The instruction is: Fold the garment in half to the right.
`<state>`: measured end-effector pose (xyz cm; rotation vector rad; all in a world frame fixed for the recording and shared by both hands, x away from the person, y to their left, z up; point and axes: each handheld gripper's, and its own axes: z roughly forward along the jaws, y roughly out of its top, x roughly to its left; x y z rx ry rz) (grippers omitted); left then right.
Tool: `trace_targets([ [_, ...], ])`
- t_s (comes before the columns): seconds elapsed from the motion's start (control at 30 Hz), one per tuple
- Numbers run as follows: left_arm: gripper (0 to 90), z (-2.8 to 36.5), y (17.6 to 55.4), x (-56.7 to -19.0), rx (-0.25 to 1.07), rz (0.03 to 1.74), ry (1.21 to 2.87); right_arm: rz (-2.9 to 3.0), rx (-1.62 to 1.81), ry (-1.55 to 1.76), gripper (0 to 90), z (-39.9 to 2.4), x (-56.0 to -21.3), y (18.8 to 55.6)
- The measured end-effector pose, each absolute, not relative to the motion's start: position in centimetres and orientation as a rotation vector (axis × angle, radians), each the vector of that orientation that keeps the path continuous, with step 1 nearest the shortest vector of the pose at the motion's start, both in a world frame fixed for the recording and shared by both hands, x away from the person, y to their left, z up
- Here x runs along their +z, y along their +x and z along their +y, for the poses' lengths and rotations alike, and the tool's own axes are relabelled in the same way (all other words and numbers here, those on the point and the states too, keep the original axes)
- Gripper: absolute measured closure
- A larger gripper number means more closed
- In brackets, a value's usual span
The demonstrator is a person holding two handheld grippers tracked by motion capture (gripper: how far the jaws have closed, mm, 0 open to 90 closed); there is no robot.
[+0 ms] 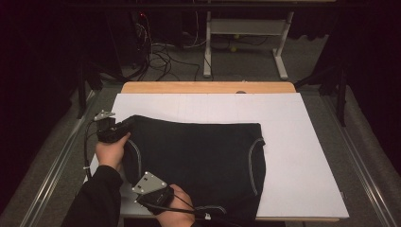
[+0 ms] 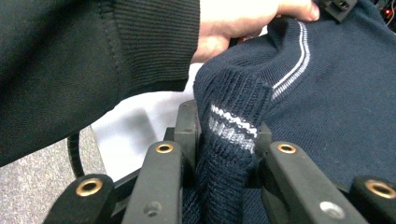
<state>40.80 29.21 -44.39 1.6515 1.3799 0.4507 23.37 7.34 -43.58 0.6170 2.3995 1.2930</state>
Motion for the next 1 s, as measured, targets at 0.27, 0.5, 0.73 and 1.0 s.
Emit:
trace_targets([
  [0.27, 74.7, 30.5, 40.4, -44.4, 0.470, 1.402, 1.655, 2.405, 1.314, 0.603, 74.6, 8.6, -43.6, 23.3],
  [0.5, 74.7, 31.2, 40.0, -44.1, 0.491, 1.413, 1.650, 2.416, 1.334, 0.597, 74.5, 9.1, -43.6, 23.2],
  [0.73, 74.7, 31.3, 39.7, -43.8, 0.522, 1.405, 1.660, 2.421, 1.345, 0.588, 74.3, 9.5, -43.3, 23.2],
  [1.0, 74.6, 30.5, 39.6, -43.5, 0.512, 1.419, 1.647, 2.393, 1.372, 0.615, 74.5, 8.3, -42.9, 23.1],
])
